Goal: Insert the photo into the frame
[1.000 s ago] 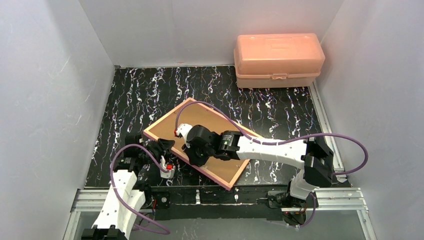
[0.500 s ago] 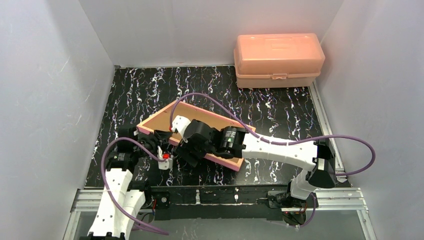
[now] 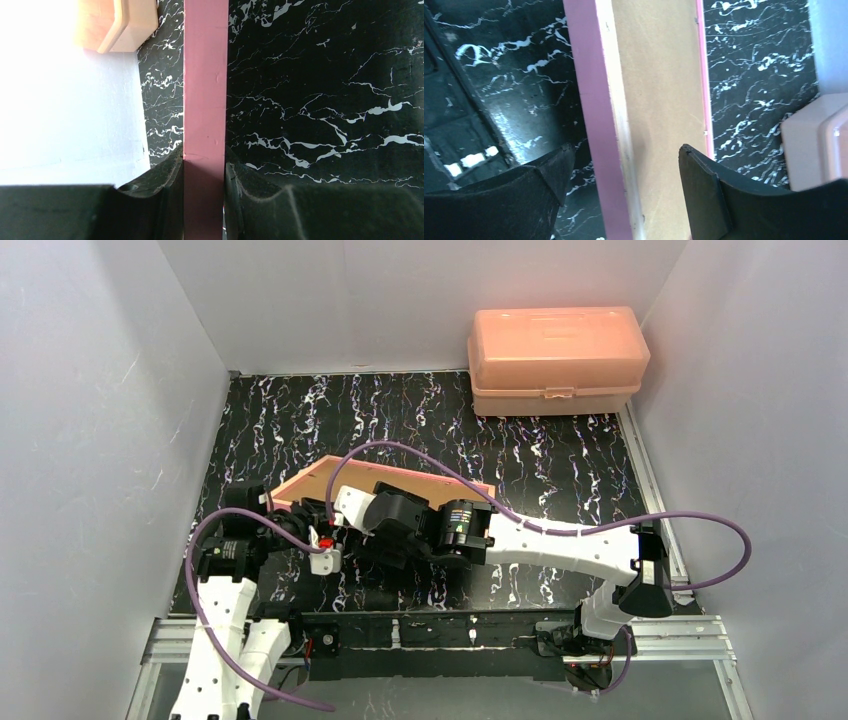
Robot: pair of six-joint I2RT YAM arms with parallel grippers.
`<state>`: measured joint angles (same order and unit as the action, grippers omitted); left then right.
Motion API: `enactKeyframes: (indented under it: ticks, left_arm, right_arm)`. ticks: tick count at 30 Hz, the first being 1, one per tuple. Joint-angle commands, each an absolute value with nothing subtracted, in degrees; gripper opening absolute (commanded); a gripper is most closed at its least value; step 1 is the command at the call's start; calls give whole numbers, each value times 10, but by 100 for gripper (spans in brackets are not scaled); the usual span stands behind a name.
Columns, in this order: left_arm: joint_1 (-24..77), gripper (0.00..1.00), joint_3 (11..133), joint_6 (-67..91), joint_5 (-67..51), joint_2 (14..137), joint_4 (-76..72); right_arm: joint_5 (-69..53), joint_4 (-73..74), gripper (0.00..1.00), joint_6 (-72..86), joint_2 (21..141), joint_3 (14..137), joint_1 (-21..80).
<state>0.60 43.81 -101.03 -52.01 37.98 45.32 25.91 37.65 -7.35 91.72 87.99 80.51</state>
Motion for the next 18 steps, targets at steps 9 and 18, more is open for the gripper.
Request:
enactKeyframes:
  ticks: [9, 18]
  left_arm:
    - [5, 16, 477, -1006, -566, 367, 477]
    - [5, 15, 481, -991, -565, 364, 477]
  right_arm:
    - [284, 340, 74, -178, 927, 880, 806]
    - [287, 266, 63, -185, 913, 807, 795]
